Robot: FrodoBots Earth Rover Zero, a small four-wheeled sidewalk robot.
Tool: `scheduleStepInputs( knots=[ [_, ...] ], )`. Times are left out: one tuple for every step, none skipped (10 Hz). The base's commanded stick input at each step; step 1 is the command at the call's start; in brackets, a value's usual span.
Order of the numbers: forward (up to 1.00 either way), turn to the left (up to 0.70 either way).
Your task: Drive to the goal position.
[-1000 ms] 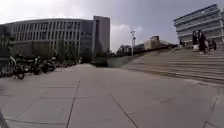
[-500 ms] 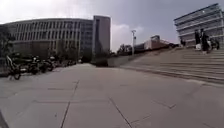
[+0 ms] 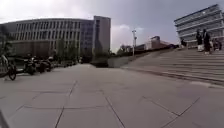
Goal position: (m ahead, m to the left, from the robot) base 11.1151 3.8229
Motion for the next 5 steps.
scheduleStepInputs(
  knots=[
    [0.45, 0.0],
    [0.45, 0.0],
    [0.45, 0.0],
    [0.45, 0.0],
    [0.45, 0.0]
  ],
)
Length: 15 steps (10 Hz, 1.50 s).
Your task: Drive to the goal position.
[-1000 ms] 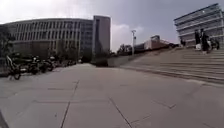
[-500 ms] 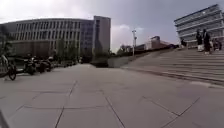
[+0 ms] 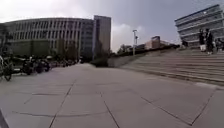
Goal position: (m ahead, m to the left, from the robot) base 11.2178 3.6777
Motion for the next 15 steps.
scheduleStepInputs(
  knots=[
    [0.45, 0.0],
    [0.45, 0.0],
    [0.45, 0.0],
    [0.45, 0.0],
    [0.45, 0.0],
    [0.45, 0.0],
    [0.45, 0.27],
    [0.45, 0.28],
    [0.51, 0.23],
    [0.6, 0.16],
    [0.6, 0.16],
    [0.6, 0.01],
    [0.6, 0.01],
    [0.6, 0.01],
    [0.6, 0.01]
  ],
)
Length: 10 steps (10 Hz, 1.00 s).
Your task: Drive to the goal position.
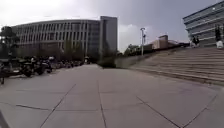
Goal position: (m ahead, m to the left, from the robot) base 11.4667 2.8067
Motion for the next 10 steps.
scheduleStepInputs(
  knots=[
    [0.6, 0.01],
    [0.6, 0.01],
    [0.6, 0.01],
    [0.6, 0.01],
    [0.6, 0.01],
    [0.6, 0.01],
    [0.6, 0.01],
    [0.6, 0.01],
    [0.6, 0.01],
    [0.6, 0.01]
  ],
)
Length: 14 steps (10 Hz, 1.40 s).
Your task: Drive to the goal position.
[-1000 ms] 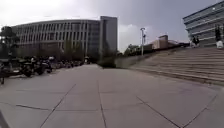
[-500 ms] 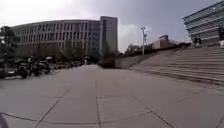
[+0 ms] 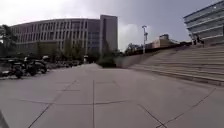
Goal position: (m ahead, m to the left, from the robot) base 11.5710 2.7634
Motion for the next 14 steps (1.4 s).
scheduleStepInputs(
  knots=[
    [0.6, 0.01],
    [0.6, 0.01],
    [0.6, 0.05],
    [0.6, 0.16],
    [0.6, 0.16],
    [0.6, 0.16],
    [0.6, 0.16],
    [0.6, 0.15],
    [0.6, 0.01],
    [0.6, 0.01],
    [0.6, 0.01],
    [0.6, 0.01],
    [0.6, 0.11],
    [0.6, 0.16]
  ],
)
